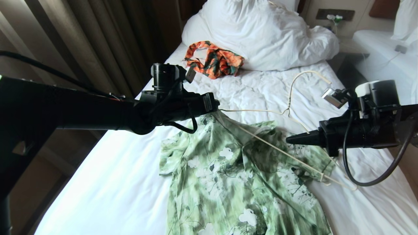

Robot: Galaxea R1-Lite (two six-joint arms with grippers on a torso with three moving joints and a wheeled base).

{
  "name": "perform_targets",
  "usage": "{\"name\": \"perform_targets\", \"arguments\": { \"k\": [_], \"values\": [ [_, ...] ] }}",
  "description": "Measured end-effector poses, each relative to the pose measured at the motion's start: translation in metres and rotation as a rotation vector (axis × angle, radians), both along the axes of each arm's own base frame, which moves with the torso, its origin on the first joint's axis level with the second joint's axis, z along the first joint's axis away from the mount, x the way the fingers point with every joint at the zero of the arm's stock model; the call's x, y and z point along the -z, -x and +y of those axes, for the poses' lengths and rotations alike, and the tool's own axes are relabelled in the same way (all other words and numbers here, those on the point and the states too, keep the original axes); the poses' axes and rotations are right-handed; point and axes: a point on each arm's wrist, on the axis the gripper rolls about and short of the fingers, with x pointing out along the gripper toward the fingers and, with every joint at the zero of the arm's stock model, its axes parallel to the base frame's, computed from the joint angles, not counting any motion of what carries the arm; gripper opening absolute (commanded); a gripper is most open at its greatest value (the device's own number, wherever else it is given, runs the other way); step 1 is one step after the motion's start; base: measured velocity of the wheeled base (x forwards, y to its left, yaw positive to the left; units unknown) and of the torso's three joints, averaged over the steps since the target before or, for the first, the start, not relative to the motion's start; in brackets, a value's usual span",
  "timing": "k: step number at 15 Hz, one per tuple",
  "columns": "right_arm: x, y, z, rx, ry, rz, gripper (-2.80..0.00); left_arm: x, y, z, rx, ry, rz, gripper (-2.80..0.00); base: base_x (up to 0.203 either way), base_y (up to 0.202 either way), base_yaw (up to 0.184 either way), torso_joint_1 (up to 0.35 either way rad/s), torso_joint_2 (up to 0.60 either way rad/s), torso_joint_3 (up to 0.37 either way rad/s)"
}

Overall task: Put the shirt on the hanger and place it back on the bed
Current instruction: Hook one side of the shirt onto the hanger

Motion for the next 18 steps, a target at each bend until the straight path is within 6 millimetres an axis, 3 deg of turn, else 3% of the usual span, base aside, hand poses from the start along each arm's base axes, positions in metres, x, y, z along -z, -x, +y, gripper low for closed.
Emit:
{"name": "perform_targets", "arguments": {
  "k": [6,9,13,18],
  "values": [
    [-0.012,0.014,0.028,-0.094,-0.007,-0.030,-2.80,-0.027,0.042,0.011,0.032,-0.003,-0.038,-2.80,0.000,0.000,0.000,0.000,0.00,0.000],
    [-0.022,0.031,0.028,-0.106,-0.005,-0.018,-2.80,-0.027,0.057,0.020,0.021,-0.095,-0.031,-2.80,0.000,0.000,0.000,0.000,0.00,0.000],
    [-0.030,0.048,0.010,-0.071,0.019,0.001,-2.80,-0.020,0.057,0.032,-0.029,-0.157,-0.033,-2.80,0.000,0.000,0.000,0.000,0.00,0.000],
    [-0.031,0.048,-0.004,-0.041,0.041,-0.004,-2.80,-0.016,0.051,0.034,-0.042,-0.164,-0.030,-2.80,0.000,0.000,0.000,0.000,0.00,0.000]
  ]
}}
